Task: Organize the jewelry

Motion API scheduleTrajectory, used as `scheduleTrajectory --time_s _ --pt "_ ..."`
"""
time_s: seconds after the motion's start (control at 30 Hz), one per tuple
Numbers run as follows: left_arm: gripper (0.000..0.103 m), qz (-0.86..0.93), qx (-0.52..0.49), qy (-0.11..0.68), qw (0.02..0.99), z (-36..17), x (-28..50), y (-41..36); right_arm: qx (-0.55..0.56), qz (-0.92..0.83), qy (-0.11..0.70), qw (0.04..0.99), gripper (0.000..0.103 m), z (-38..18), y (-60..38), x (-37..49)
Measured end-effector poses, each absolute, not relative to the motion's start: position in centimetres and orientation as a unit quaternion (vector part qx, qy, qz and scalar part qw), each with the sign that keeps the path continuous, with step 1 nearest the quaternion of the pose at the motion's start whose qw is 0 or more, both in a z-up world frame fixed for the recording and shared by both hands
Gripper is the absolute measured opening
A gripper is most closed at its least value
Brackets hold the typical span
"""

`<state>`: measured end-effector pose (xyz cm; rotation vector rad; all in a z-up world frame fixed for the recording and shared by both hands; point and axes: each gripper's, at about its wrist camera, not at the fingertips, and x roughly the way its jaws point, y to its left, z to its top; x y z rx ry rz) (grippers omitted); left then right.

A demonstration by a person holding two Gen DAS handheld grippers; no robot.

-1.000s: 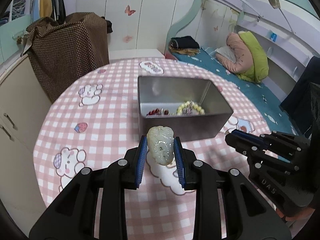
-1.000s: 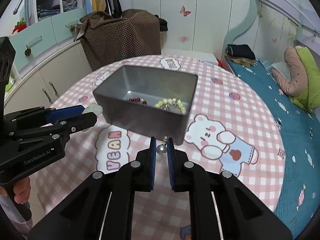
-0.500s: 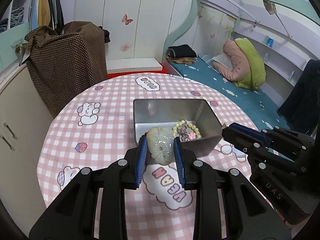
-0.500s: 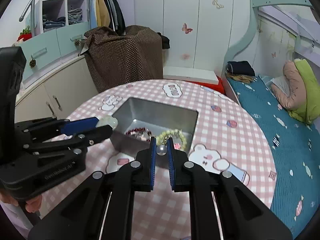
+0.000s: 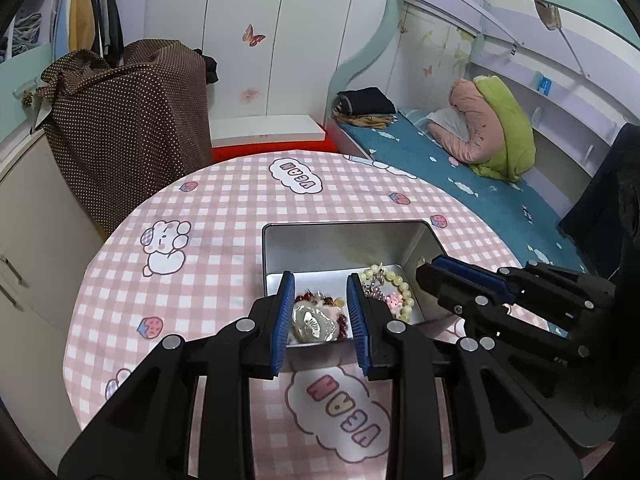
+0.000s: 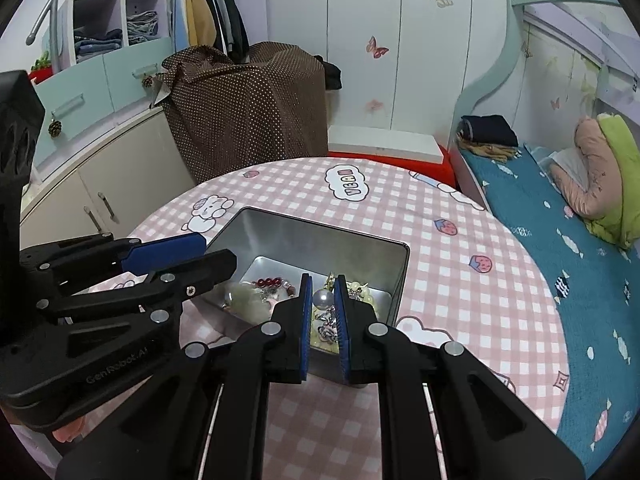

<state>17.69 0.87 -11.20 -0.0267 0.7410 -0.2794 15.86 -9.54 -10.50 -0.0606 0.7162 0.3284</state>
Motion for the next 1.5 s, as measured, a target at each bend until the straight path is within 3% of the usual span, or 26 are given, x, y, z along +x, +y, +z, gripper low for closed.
scheduleTrajectory --time_s 0.07,0.13,0.3,0.43,0.83,1.17,1.5 --pt "0.028 -0.134 -0.009 0.364 0.922 -11.4 17.9 0.8 -0.026 0.156 0.347 0.925 0.017 -10.4 -9.7 16.0" --pt "0.029 -0.132 -0.009 0.369 0.92 -11.7 18.0 0.8 -0.022 0.148 0.343 0.927 0.029 -10.2 -10.0 15.9" --pt "0.049 -0.118 -0.012 0.373 0.92 -11.9 18.2 1.4 -0.019 0.128 0.341 0.931 0.049 -10.0 -10.8 15.8" --pt "0.063 -0.11 -0.014 0.375 0.92 -11.9 18.1 1.7 -0.014 0.117 0.344 0.932 0.053 -9.8 -11.3 15.6" --pt "0.089 -0.069 -0.003 0.364 0.929 -10.3 15.7 1.6 0.02 0.087 0.317 0.944 0.078 -7.9 -13.1 12.3" --pt "0.092 -0.055 0.014 0.334 0.941 -6.9 11.9 0.7 0.025 0.065 0.281 0.957 0.095 -5.1 -14.3 8.6" --pt "0.092 -0.055 0.013 0.324 0.944 -5.2 9.1 0.5 0.023 0.055 0.26 0.964 0.096 -3.7 -14.6 5.8"
